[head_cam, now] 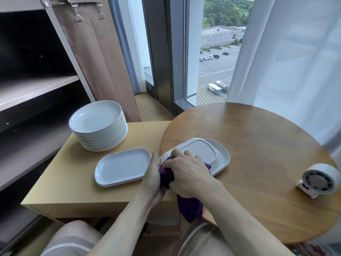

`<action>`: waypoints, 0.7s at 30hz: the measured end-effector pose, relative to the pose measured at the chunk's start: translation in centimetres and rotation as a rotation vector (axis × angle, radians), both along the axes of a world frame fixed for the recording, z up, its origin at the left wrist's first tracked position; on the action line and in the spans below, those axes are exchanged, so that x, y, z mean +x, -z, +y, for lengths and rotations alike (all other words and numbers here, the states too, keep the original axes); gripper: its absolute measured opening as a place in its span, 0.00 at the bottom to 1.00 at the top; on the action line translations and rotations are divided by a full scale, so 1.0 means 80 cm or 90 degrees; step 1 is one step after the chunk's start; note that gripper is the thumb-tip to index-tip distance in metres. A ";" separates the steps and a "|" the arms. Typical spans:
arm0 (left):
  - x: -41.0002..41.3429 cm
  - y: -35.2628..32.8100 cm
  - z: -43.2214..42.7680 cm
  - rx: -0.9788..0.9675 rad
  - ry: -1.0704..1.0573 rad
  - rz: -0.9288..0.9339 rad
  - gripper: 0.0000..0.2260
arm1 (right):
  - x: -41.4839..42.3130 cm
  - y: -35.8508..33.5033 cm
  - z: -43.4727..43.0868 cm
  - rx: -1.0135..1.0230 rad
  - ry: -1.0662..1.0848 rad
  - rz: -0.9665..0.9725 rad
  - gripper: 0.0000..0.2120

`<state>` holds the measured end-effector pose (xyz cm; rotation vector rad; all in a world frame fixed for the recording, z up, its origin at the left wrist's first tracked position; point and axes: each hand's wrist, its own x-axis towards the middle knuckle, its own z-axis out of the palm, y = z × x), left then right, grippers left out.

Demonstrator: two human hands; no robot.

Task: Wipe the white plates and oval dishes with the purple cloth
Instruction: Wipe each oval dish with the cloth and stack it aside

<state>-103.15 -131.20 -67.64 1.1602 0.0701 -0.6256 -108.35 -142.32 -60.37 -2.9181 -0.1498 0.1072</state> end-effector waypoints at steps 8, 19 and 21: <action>-0.008 -0.006 -0.003 -0.021 -0.007 -0.031 0.32 | 0.016 0.011 0.000 0.058 0.098 -0.069 0.16; -0.014 0.002 -0.008 0.072 -0.032 -0.072 0.13 | 0.026 0.021 -0.081 0.179 0.319 0.031 0.12; -0.013 0.003 -0.008 0.073 -0.040 -0.059 0.14 | 0.026 0.022 -0.090 0.181 0.341 0.046 0.11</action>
